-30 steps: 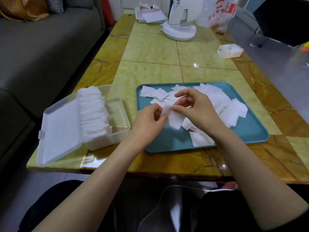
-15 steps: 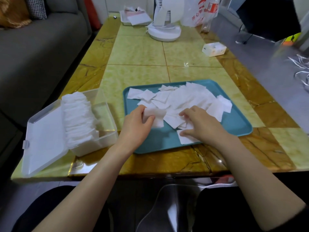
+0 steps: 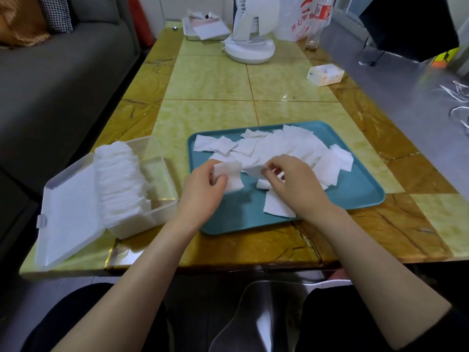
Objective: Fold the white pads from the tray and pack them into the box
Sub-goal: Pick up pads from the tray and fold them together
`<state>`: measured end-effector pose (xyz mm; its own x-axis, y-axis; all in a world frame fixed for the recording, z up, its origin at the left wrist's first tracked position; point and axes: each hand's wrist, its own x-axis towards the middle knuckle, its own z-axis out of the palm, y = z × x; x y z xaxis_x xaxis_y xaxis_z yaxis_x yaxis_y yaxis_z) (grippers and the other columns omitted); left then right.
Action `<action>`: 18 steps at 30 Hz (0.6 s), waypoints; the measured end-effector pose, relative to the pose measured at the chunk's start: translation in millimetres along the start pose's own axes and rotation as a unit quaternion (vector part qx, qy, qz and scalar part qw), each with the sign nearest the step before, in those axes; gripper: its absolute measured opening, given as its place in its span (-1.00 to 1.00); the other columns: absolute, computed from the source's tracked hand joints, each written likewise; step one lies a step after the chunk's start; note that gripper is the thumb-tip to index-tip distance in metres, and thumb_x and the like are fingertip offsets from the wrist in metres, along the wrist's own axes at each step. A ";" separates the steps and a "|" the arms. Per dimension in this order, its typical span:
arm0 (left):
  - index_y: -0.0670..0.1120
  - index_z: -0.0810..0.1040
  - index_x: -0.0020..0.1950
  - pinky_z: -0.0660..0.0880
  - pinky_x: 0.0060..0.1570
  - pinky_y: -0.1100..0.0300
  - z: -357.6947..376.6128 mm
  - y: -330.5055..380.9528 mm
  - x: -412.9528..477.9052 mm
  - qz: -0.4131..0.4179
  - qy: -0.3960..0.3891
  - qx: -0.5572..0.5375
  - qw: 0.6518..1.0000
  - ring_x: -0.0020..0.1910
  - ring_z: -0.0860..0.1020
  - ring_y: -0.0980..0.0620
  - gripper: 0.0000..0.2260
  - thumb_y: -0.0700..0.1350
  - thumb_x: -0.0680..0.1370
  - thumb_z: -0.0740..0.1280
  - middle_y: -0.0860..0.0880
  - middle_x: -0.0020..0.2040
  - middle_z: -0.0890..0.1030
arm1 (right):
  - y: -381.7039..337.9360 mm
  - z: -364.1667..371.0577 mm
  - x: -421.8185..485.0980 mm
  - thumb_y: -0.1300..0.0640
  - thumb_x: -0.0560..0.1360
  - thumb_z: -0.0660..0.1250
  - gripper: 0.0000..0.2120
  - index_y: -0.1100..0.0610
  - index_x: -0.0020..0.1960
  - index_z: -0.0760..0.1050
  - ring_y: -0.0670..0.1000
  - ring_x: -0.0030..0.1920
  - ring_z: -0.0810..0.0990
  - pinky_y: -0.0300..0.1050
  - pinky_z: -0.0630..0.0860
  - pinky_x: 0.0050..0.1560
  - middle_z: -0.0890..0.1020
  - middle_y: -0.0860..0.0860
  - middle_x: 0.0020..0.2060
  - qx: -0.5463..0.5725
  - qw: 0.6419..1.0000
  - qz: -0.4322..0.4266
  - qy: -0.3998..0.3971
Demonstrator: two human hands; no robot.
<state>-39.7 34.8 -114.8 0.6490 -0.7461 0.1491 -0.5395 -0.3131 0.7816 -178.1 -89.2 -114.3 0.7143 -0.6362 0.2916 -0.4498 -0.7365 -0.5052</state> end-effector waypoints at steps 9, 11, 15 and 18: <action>-0.30 0.56 -0.09 0.34 -0.30 0.07 3.1 -3.9 7.2 -0.041 -0.018 -0.034 0.998 -0.30 0.40 -0.01 -0.79 -0.15 0.55 0.26 -0.29 -0.23 0.54 | -34.6 -25.2 2.3 0.24 0.54 0.27 -0.78 0.06 -0.27 0.45 -0.19 -0.33 0.46 -0.24 0.50 -0.18 0.49 -0.20 -0.44 0.320 0.938 0.030 -0.131; -0.11 0.51 -0.18 0.48 -0.20 -0.11 5.0 -6.2 8.7 -0.045 -0.036 -0.069 0.996 -0.25 0.41 0.06 -0.91 -0.13 0.50 0.28 -0.15 -0.25 0.54 | -39.4 -28.5 2.0 0.27 0.54 0.25 -0.84 0.12 -0.20 0.48 -0.19 -0.32 0.50 -0.30 0.52 -0.19 0.53 -0.17 -0.39 0.393 0.907 0.037 -0.149; 0.02 0.44 -0.15 0.45 -0.19 -0.02 4.9 -3.6 8.8 -0.057 -0.066 -0.106 0.991 -0.22 0.39 0.09 -0.93 -0.03 0.43 0.28 -0.01 -0.22 0.47 | -38.0 -27.6 4.1 0.26 0.54 0.25 -0.91 0.20 -0.11 0.52 -0.14 -0.31 0.57 -0.29 0.55 -0.20 0.60 -0.05 -0.31 0.422 0.894 0.067 -0.132; -0.22 0.55 -0.11 0.35 -0.16 0.10 3.9 6.1 3.6 -0.073 -0.086 -0.163 0.980 -0.20 0.40 0.07 -0.75 -0.04 0.42 0.24 -0.04 -0.21 0.49 | -28.3 -15.6 6.7 0.21 0.54 0.28 -0.85 0.31 -0.03 0.53 -0.13 -0.30 0.61 -0.21 0.58 -0.16 0.60 0.11 -0.21 0.352 0.923 0.109 -0.112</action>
<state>-42.8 28.0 -111.9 0.5919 -0.8037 -0.0616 -0.2291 -0.2410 0.9431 -169.0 -76.2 -85.3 0.7763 -0.6302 -0.0141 -0.1924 -0.2156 -0.9573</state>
